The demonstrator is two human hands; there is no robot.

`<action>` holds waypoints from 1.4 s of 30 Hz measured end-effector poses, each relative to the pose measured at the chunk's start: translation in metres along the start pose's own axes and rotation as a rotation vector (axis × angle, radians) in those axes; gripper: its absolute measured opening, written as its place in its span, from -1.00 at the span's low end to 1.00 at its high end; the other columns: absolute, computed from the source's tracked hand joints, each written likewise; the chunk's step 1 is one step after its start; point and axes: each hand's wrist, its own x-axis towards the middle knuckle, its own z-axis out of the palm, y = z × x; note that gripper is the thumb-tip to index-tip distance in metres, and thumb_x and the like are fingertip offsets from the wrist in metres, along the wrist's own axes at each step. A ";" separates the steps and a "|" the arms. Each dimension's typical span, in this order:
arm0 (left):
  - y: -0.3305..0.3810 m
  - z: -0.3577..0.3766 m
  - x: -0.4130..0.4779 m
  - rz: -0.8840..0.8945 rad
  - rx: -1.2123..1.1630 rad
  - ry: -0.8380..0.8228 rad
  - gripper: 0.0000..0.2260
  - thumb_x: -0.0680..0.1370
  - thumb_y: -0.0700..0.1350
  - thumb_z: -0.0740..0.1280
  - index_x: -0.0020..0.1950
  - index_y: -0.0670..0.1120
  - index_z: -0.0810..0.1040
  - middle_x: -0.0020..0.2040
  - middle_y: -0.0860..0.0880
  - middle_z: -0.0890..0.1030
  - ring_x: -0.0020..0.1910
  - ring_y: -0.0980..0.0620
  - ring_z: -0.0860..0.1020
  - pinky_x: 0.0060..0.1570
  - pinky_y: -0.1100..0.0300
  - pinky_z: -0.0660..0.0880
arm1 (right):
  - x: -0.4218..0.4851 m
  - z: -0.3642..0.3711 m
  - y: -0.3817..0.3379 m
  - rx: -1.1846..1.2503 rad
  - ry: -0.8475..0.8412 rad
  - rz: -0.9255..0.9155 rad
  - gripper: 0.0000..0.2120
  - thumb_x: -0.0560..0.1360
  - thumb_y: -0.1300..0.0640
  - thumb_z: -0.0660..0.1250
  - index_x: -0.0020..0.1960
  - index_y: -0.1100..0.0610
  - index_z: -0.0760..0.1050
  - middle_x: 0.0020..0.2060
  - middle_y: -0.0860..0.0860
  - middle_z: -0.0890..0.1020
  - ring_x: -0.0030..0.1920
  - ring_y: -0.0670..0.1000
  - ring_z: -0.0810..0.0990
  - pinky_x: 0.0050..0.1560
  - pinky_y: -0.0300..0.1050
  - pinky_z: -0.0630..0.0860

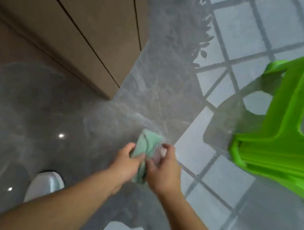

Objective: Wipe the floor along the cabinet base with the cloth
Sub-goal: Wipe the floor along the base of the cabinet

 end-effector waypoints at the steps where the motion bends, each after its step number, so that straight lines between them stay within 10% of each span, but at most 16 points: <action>1: 0.019 -0.006 0.032 0.057 -0.059 -0.002 -0.84 0.57 -0.17 0.32 0.14 -0.04 0.53 0.15 -0.21 0.65 0.09 -0.25 0.64 0.07 -0.23 0.61 | 0.034 0.005 -0.012 0.002 0.047 -0.071 -0.55 0.47 0.19 0.38 0.32 0.12 0.35 -0.05 0.12 0.65 -0.05 0.17 0.62 -0.21 -0.26 0.31; 5: 0.088 -0.040 0.121 0.212 -0.161 -0.052 -0.71 0.54 -0.12 0.39 0.26 -0.05 0.53 0.18 -0.19 0.66 -0.05 -0.12 0.65 -0.15 -0.02 0.66 | 0.149 0.017 -0.059 -0.072 0.129 -0.320 -0.46 0.43 0.24 0.37 0.36 0.11 0.31 -0.12 0.03 0.51 -0.10 0.12 0.55 -0.19 -0.29 0.32; 10: 0.053 -0.079 0.118 0.515 0.367 0.260 -0.58 0.38 0.01 0.53 0.19 -0.08 0.60 0.13 -0.14 0.67 0.14 -0.15 0.61 0.21 -0.06 0.51 | 0.185 0.036 -0.084 -0.646 0.231 -0.721 -0.42 0.39 0.10 0.29 0.41 0.08 0.31 0.21 0.23 0.39 0.17 0.27 0.36 0.18 0.12 0.40; 13: -0.011 -0.083 0.096 0.322 0.861 0.324 0.11 0.20 0.38 0.48 0.58 0.07 -0.01 0.58 -0.16 0.04 0.52 -0.28 0.08 0.46 -0.27 0.11 | 0.186 0.042 -0.078 -0.866 0.129 -0.944 -0.34 0.46 0.02 0.18 0.52 0.19 0.18 0.45 0.36 0.21 0.43 0.39 0.16 0.44 0.29 0.17; 16: -0.055 -0.081 0.088 0.147 0.855 0.256 0.31 0.10 0.54 0.36 0.35 0.23 -0.63 0.45 -0.01 -0.65 0.48 -0.34 -0.48 0.41 -0.49 -0.18 | 0.202 0.037 -0.081 -0.969 0.137 -0.962 -0.32 0.52 -0.05 0.21 0.55 0.17 0.10 0.56 0.26 -0.04 0.54 0.31 -0.13 0.50 0.19 -0.08; 24: -0.054 -0.087 0.085 0.094 0.809 0.124 0.30 0.08 0.60 0.29 0.23 0.20 -0.74 0.30 -0.02 -0.78 0.29 -0.36 -0.69 0.31 -0.55 -0.32 | 0.168 0.090 -0.048 -0.777 -0.082 -0.799 -0.24 0.59 -0.15 0.09 0.55 0.30 -0.10 0.53 0.35 -0.14 0.52 0.32 -0.22 0.51 0.13 -0.25; 29: -0.055 -0.090 0.085 0.077 0.820 0.060 0.31 0.08 0.59 0.30 0.21 0.21 -0.76 0.27 -0.02 -0.81 0.19 -0.31 -0.77 0.29 -0.53 -0.38 | 0.237 0.026 -0.058 -1.088 -0.023 -1.053 -0.44 0.64 -0.05 -0.01 0.55 0.20 0.07 0.57 0.22 0.03 0.56 0.20 -0.11 0.52 0.13 -0.17; 34: -0.056 -0.089 0.090 0.054 0.848 0.051 0.33 0.03 0.61 0.28 0.24 0.20 -0.75 0.30 -0.04 -0.79 0.18 -0.30 -0.79 0.28 -0.55 -0.37 | 0.302 -0.015 -0.127 -0.972 0.374 -0.564 -0.42 0.59 0.09 0.13 0.53 0.25 0.07 0.56 0.24 0.01 0.55 0.25 -0.12 0.53 0.22 -0.11; 38: -0.051 -0.090 0.083 0.042 0.846 0.035 0.33 0.05 0.59 0.31 0.29 0.19 -0.70 0.32 -0.04 -0.77 0.20 -0.31 -0.78 0.29 -0.55 -0.36 | 0.234 0.037 -0.101 -0.835 0.068 -0.786 -0.49 0.59 -0.04 0.20 0.46 0.12 0.19 0.40 0.22 0.29 0.30 0.26 0.45 0.26 0.24 0.46; 42: -0.051 -0.091 0.080 0.039 0.850 0.032 0.32 0.04 0.60 0.30 0.30 0.20 -0.69 0.33 -0.03 -0.77 0.24 -0.31 -0.75 0.30 -0.55 -0.34 | 0.184 0.054 -0.054 -0.992 -0.261 -1.135 -0.48 0.56 -0.15 0.21 0.46 -0.23 0.09 0.45 0.11 0.37 0.17 0.20 0.58 0.16 0.16 0.56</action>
